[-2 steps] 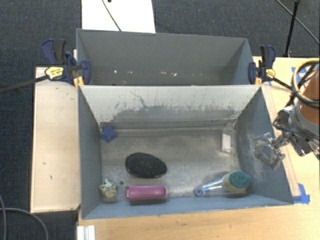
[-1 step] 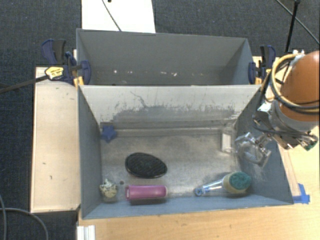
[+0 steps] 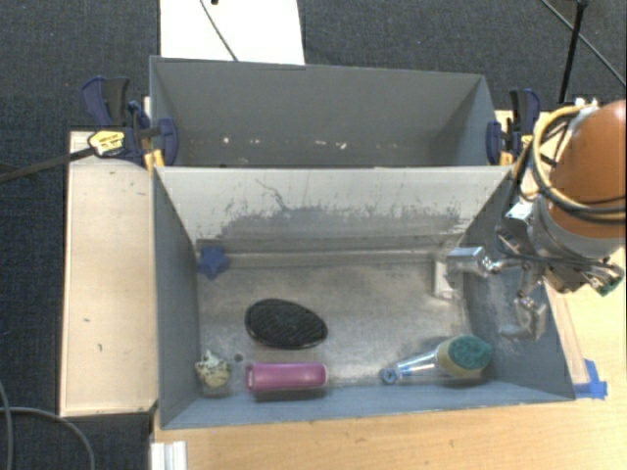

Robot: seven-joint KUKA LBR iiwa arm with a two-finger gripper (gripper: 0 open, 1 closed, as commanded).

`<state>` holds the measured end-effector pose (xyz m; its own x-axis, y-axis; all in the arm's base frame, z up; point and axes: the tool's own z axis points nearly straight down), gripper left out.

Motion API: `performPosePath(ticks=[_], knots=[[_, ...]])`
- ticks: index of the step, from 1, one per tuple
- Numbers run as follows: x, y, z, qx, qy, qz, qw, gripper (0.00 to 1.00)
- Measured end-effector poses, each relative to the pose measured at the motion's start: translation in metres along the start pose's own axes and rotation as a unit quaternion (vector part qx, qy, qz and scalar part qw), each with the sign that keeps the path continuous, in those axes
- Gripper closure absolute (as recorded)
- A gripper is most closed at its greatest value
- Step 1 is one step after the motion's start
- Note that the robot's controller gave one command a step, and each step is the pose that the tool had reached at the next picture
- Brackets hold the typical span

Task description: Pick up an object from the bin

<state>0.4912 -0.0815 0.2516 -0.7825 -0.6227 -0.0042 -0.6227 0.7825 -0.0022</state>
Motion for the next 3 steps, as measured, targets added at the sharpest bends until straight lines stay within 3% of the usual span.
performPosePath(ticks=[1, 2, 3], knots=[[0.027, -0.016, 0.132, -0.004, 0.0037, 0.000, 1.0000, 0.00], [0.028, -0.027, 0.184, -0.003, 0.0029, -0.024, 0.9997, 0.00], [0.027, -0.028, 0.181, 0.000, 0.0003, -0.027, 0.9996, 1.00]])
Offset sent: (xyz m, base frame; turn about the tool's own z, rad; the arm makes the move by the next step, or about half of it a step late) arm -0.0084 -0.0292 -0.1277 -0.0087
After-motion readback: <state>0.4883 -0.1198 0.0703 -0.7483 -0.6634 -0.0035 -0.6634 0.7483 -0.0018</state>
